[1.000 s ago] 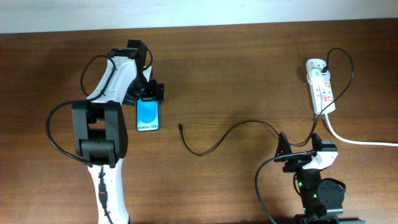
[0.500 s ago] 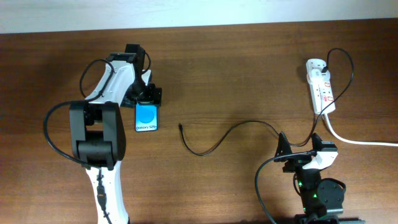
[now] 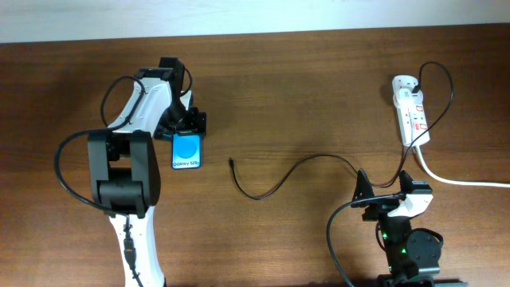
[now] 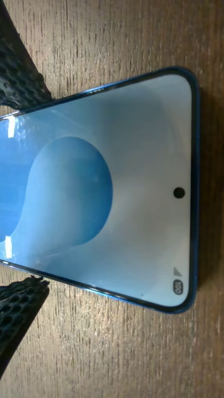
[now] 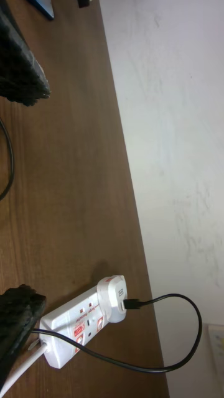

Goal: Plug charger to phone and switch on socket
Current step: 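Lower the left gripper and close it on the phone's top edge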

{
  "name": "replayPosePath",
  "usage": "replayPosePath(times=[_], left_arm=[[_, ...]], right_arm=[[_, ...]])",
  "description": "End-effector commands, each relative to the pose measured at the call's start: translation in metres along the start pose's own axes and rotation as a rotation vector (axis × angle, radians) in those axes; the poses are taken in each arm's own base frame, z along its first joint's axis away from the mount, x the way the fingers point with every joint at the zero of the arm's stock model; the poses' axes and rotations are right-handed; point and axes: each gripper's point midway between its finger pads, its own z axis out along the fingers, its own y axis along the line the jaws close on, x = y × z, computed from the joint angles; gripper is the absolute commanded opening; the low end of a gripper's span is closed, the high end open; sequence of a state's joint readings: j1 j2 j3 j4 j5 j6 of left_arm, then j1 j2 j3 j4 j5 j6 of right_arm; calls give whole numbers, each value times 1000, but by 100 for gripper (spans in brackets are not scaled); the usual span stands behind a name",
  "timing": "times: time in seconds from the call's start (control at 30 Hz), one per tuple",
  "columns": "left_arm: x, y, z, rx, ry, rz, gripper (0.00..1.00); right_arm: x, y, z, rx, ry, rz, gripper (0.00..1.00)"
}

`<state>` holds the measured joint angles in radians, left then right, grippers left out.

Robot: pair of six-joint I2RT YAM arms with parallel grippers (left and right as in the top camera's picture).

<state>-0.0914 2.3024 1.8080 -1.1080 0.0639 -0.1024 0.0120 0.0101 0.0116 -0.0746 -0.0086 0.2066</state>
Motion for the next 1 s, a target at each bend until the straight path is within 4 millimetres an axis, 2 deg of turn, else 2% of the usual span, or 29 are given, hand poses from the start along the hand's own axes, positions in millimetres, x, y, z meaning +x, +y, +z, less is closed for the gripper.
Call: replayPosePath(times=[0.0,0.07,0.27,0.4,0.47,0.67,0.97], left_arm=[[22,-12,28,42,99,57,91],[22,-6,28,7,97,59,90],[13,-10,36,12,49,59,86],[10,-15,38,13,35,32,77],[7,-16,34,15,28,28,73],[-5,-21,3,23,13,29,70],[-4,-21,3,23,16,26,71]], right_arm=[[3,2,0,-11,6,0,98],[3,2,0,-11,6,0,98],[3,2,0,-11,6,0,98],[3,2,0,-11,6,0,98],[3,2,0,-11,6,0,98],[3,2,0,-11,6,0,98],[3,2,0,-11,6,0,98]])
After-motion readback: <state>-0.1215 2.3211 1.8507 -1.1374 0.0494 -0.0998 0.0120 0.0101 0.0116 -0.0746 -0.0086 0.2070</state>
